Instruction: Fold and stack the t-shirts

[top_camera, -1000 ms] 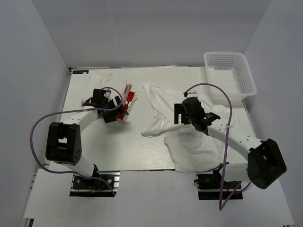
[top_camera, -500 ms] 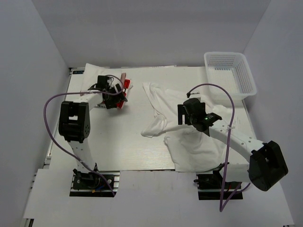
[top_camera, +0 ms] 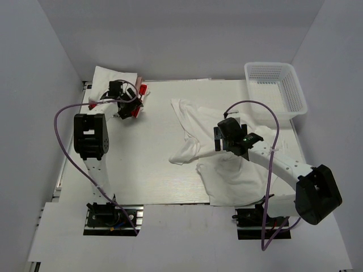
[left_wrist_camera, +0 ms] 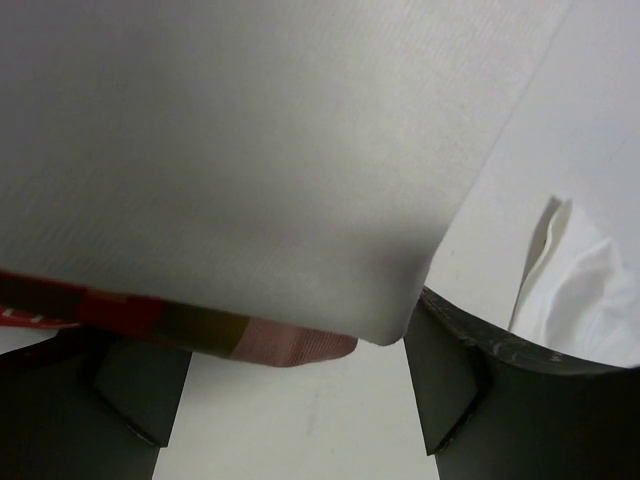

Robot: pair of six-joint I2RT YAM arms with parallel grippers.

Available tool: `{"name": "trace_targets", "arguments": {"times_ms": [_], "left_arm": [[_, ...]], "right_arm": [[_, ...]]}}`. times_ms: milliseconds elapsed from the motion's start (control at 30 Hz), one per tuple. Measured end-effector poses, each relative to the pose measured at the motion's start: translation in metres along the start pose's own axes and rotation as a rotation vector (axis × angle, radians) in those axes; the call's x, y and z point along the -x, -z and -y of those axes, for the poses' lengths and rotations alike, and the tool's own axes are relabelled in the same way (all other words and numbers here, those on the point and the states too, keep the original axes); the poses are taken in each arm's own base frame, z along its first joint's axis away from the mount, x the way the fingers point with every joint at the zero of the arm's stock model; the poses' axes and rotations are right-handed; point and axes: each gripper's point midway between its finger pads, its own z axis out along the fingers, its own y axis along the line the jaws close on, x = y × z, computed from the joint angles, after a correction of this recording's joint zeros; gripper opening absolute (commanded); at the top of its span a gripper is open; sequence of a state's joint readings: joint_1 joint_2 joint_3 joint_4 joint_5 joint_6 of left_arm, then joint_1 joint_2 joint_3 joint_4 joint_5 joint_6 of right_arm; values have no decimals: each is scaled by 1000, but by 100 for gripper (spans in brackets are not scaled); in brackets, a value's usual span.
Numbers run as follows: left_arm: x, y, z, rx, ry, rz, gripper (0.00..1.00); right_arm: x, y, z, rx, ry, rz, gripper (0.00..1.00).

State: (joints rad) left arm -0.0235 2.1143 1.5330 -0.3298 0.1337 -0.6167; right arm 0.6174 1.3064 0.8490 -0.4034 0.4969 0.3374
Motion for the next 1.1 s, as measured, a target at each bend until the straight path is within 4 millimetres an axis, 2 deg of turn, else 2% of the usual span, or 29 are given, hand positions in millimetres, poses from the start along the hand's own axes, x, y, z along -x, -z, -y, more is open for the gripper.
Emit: {"name": "trace_targets", "arguments": {"times_ms": [133,267,333,467,533,600,667,767,833,900,967,1033,1100], "left_arm": [[21,-7,-7,23,49,47,91],[40,-11,-14,61,97,91,99],[47,-11,-15,72,111,109,99],[44,-9,-10,49,103,101,99],[25,-1,-6,4,92,55,99],[-9,14,1,-66,77,-24,99],[-57,36,11,-145,63,-135,99],[-138,73,37,-259,-15,-303,99],[-178,87,58,-292,-111,-382,99],[-207,98,80,-321,-216,-428,99],[-223,105,98,-335,-306,-442,99],[-231,108,112,-342,-377,-429,99],[-234,105,117,-317,-429,-409,99]], "right_arm": [[0,0,1,-9,1,-6,90],[0,-1,2,-15,-4,-10,90],[-2,-2,2,-21,-8,-16,90],[-7,-5,1,-28,-22,-36,90],[-7,-4,1,-29,-41,-36,90],[-6,-4,0,-30,-76,-33,90],[-4,-3,2,-36,-134,-27,90],[-1,-3,7,-51,-205,-23,90],[-1,-4,12,-65,-239,-28,90],[-2,-5,16,-76,-264,-37,90],[-2,-4,18,-76,-282,-40,90],[0,0,20,-61,-308,-30,90],[1,6,20,-36,-328,-12,90]]}}
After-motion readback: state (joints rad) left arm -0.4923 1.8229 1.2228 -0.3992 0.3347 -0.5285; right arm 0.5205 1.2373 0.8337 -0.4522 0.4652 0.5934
